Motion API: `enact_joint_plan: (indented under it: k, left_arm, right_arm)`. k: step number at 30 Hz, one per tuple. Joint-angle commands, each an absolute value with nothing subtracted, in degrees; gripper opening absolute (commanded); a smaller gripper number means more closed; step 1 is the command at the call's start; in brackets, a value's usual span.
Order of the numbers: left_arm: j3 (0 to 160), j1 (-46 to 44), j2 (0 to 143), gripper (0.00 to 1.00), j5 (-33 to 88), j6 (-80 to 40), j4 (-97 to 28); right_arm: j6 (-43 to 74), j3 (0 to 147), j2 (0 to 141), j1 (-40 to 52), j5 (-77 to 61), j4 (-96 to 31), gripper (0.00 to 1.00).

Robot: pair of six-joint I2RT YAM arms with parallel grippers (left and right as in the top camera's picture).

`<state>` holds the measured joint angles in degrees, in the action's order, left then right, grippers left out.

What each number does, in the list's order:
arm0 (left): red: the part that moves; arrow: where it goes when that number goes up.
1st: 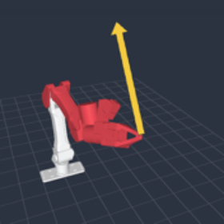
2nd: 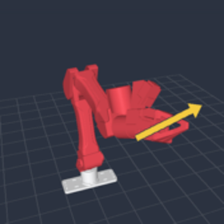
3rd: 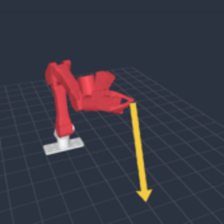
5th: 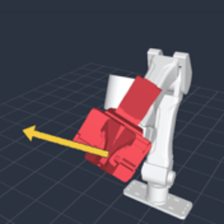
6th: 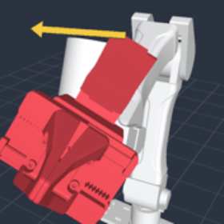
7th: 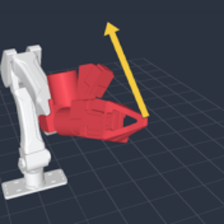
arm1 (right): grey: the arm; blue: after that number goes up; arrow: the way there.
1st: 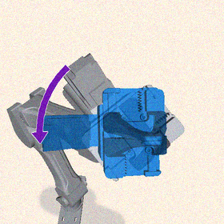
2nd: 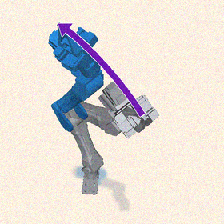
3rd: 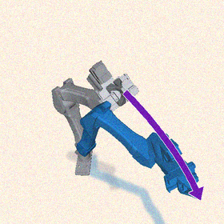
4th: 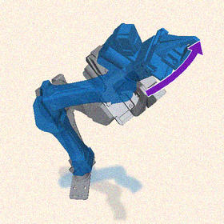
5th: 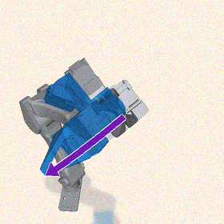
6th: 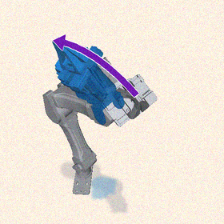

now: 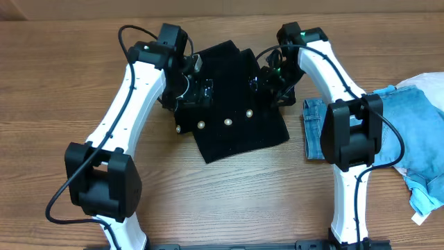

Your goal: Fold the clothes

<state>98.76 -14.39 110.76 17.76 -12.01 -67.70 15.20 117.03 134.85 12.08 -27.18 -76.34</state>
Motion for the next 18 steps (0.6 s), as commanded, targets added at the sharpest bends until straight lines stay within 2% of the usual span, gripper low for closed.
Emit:
enact_joint_plan:
  k: [1,6,12,18]
  left_arm:
    - [99.9,-10.7,109.4,0.91,15.9,-14.5,-67.7]
    - [99.9,-1.5,109.4,0.93,16.1,-21.3,-69.3]
    - [99.9,12.1,109.4,0.93,16.4,-20.3,-76.0]
    - [99.9,19.9,109.4,0.94,16.5,-16.7,-78.4]
  right_arm:
    - [15.4,119.3,127.9,12.0,-26.8,-76.6,1.00]
    - [11.9,119.3,127.1,14.6,-26.7,-78.3,1.00]
    - [12.0,118.6,128.2,20.5,-15.3,-74.5,1.00]
    - [12.0,115.9,131.1,19.7,-15.0,-72.0,1.00]
